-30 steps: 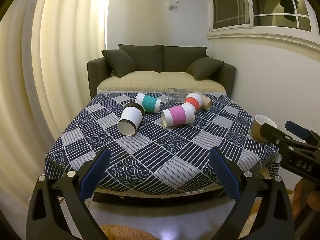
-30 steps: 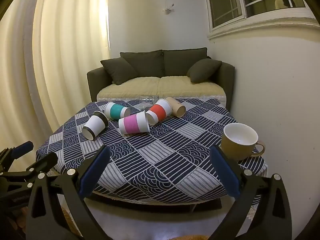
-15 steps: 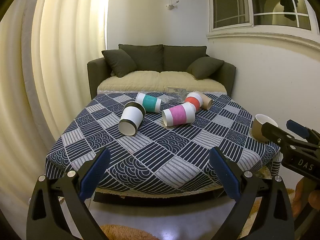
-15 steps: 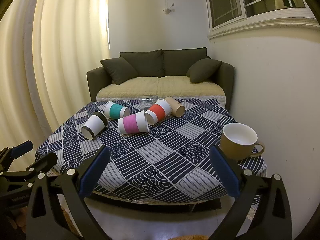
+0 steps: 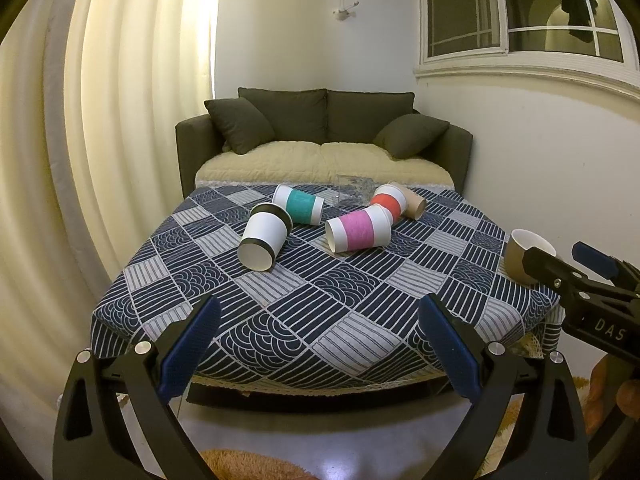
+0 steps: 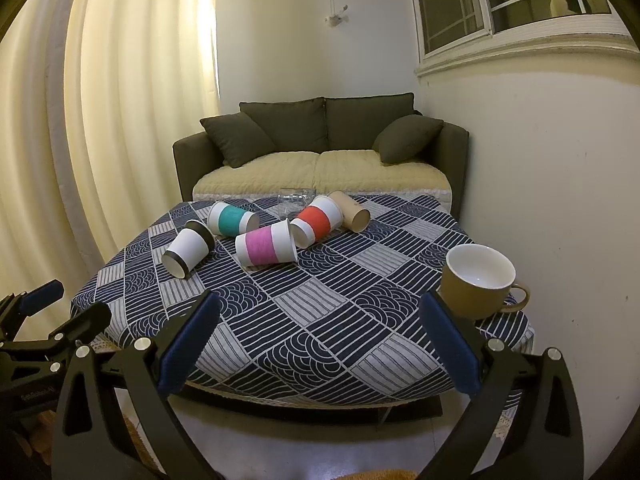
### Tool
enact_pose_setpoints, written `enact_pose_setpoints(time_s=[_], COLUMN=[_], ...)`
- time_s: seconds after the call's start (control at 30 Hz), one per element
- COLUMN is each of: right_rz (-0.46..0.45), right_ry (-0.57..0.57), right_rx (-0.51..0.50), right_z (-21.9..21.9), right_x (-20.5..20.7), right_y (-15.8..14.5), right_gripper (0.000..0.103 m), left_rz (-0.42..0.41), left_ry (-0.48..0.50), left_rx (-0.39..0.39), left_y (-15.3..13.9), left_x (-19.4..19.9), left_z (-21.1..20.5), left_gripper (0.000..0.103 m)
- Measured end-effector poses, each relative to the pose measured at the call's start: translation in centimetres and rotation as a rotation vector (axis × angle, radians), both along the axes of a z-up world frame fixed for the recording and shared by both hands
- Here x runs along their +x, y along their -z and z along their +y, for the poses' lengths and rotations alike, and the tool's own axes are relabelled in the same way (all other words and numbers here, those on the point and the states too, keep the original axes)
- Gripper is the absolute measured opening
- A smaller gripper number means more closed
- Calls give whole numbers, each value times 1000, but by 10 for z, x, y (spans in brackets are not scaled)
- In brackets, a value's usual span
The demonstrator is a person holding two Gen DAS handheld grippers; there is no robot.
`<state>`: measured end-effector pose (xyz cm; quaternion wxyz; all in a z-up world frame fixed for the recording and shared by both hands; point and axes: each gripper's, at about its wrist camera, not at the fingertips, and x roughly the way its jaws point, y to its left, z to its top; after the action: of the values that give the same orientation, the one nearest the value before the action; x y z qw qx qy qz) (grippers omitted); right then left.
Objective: Flip cup upright
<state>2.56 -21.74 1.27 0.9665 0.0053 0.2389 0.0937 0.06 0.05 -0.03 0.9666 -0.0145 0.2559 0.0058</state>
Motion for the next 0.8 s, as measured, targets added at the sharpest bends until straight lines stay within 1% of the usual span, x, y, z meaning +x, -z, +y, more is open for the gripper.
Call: enact_pose_setpoints(time_s=[0.37,0.8], right_rz=[11,1], right_ry=[-5,-6], right_rx=[-7,-6], right_z=[3,3], right_x=[2,1], right_y=[0,-1], right_gripper=[99,99], left_rz=[1,-6], left_ry=[6,8], left_rx=[4,1], left_y=[1,1], left_x=[1,0], left_z=[-2,-2], left_gripper=[97,97])
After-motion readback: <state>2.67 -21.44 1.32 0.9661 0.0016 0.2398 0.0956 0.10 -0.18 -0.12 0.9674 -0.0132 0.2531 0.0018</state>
